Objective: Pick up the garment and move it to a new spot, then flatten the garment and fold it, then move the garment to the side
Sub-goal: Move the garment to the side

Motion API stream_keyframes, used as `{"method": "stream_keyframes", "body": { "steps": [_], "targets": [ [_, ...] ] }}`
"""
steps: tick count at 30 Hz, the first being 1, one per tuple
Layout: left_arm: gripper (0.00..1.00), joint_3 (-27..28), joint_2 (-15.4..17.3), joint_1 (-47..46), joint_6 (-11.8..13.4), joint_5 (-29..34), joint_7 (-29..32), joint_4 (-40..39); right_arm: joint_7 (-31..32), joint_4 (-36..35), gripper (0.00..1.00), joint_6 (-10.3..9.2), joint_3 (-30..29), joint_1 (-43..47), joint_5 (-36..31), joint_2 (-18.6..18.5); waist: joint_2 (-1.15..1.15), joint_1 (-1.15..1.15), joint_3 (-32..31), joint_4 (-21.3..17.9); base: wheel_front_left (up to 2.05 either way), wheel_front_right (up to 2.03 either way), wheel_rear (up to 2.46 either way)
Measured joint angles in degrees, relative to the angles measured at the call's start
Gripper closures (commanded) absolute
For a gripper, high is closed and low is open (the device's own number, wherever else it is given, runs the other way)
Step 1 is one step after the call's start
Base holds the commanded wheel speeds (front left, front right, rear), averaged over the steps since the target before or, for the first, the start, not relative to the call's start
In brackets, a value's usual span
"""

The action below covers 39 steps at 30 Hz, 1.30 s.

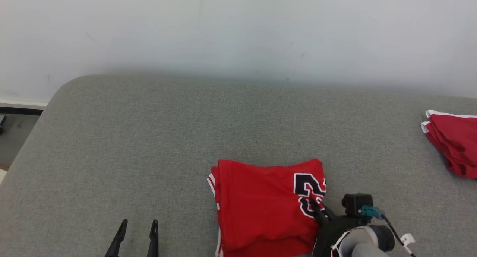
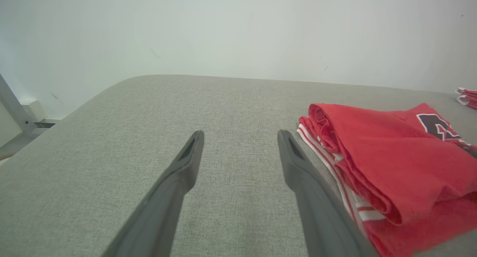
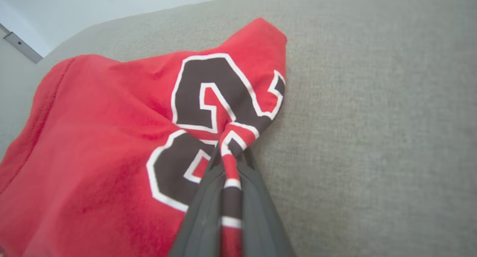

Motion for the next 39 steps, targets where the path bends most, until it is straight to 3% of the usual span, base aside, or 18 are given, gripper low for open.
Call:
{"method": "stream_keyframes", "body": {
  "steps": [7,16,30,39],
  "targets": [
    [0.0,0.65,-0.07,-0.02,0.0,-0.15,0.0,-0.52,-0.65,-2.71,1.0,0.0,1.64,-4.98,-4.72,-6.33,0.0,0.0,0.56,-1.71,0.0,0.0,0.0],
    [0.0,0.73,-0.18,-1.8,0.0,-0.66,0.0,-1.64,0.53,-7.2,1.0,0.0,4.97,-13.39,-8.96,-17.93,0.0,0.0,3.18,-4.57,0.0,0.0,0.0],
    [0.0,-0.48,0.55,-7.72,0.0,0.21,0.0,-3.71,5.63,-9.26,1.0,0.0,7.91,-24.56,-6.93,-32.03,0.01,0.01,11.69,-8.4,0.0,0.0,0.0],
    [0.0,-1.07,1.74,-9.82,0.0,0.76,0.0,-5.73,5.71,-6.36,1.0,0.0,8.95,-29.88,-6.27,-37.97,0.01,0.0,16.71,-8.83,0.0,0.0,0.0]
  ]
}}
